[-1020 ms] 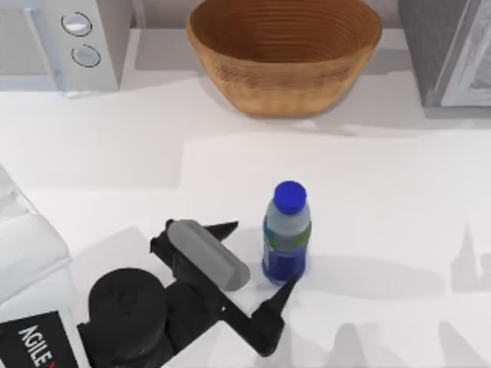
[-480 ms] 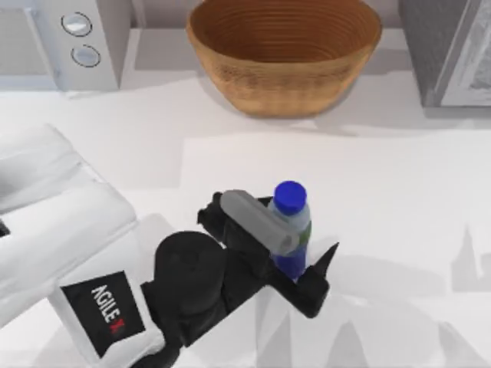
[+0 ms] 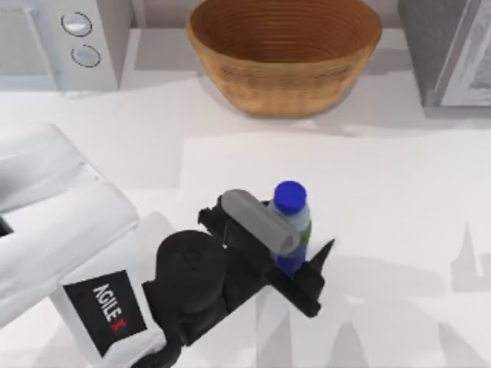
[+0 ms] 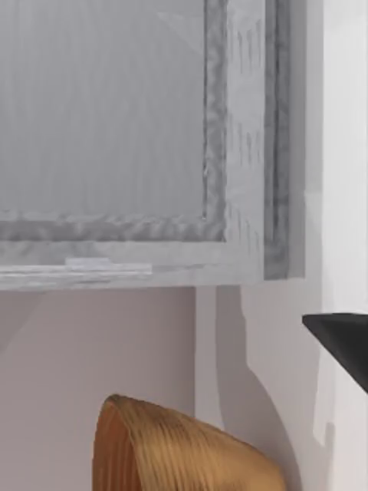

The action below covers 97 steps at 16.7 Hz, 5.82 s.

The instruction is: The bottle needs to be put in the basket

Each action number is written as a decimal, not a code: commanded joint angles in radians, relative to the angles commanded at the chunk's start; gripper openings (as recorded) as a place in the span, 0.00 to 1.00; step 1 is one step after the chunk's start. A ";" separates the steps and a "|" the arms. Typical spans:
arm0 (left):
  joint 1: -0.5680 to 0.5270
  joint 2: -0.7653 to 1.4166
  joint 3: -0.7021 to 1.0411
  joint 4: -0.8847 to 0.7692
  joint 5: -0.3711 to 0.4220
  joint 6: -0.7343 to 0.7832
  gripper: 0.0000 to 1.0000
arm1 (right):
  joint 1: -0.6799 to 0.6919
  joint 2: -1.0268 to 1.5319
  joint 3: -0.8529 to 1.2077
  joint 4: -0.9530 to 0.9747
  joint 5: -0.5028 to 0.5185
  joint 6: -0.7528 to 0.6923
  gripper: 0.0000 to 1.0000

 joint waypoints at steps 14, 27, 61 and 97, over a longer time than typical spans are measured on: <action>0.000 0.000 0.000 0.000 0.000 0.000 0.00 | 0.000 0.000 0.000 0.000 0.000 0.000 1.00; -0.011 -0.377 -0.115 -0.262 -0.015 -0.003 0.00 | 0.000 0.000 0.000 0.000 0.000 0.000 1.00; 0.024 -0.436 0.702 -1.193 -0.379 -0.079 0.00 | 0.000 0.000 0.000 0.000 0.000 0.000 1.00; 0.190 0.311 1.698 -1.421 -0.563 -0.118 0.45 | 0.000 0.000 0.000 0.000 0.000 0.000 1.00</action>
